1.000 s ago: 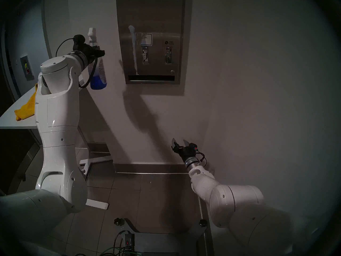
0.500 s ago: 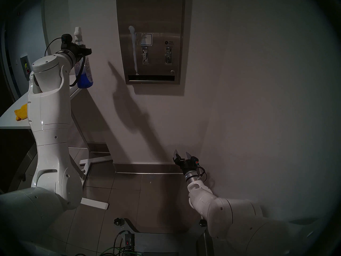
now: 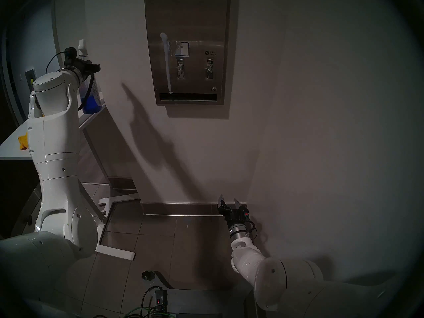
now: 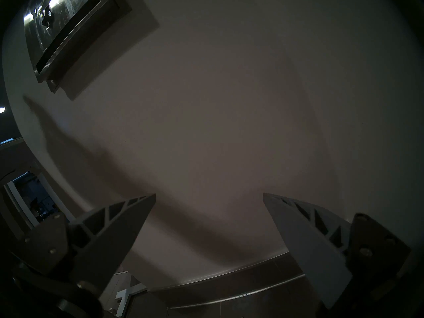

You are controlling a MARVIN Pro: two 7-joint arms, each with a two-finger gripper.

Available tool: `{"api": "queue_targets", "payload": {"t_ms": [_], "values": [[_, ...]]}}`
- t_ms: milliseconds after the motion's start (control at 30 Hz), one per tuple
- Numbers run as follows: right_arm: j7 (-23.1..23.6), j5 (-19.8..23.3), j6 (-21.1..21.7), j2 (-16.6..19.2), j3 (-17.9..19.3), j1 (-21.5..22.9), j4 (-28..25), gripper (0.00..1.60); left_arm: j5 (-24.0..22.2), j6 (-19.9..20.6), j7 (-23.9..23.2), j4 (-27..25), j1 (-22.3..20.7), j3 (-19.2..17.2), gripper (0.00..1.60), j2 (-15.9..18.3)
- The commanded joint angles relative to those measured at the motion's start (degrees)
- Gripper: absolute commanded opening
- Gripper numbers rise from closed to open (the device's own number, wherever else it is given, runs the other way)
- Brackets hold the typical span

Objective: Pick up the cleaner bottle and spray the cleaner onto the surface

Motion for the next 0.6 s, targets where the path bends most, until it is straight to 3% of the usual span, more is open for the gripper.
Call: {"api": "queue_targets", "payload": {"t_ms": [0, 567], "values": [[0.6, 0.9, -3.4, -1.1, 0.9, -0.8, -1.6, 1.60, 0.5, -1.2, 0.7, -0.6, -3.5, -1.1, 0.00, 2.0], [1.0, 4.0, -8.8, -3.0, 3.6, -4.1, -2.0, 1.60, 1.1, -0.9, 2.1, 4.4, -4.3, -3.4, 0.00, 3.8]]}}
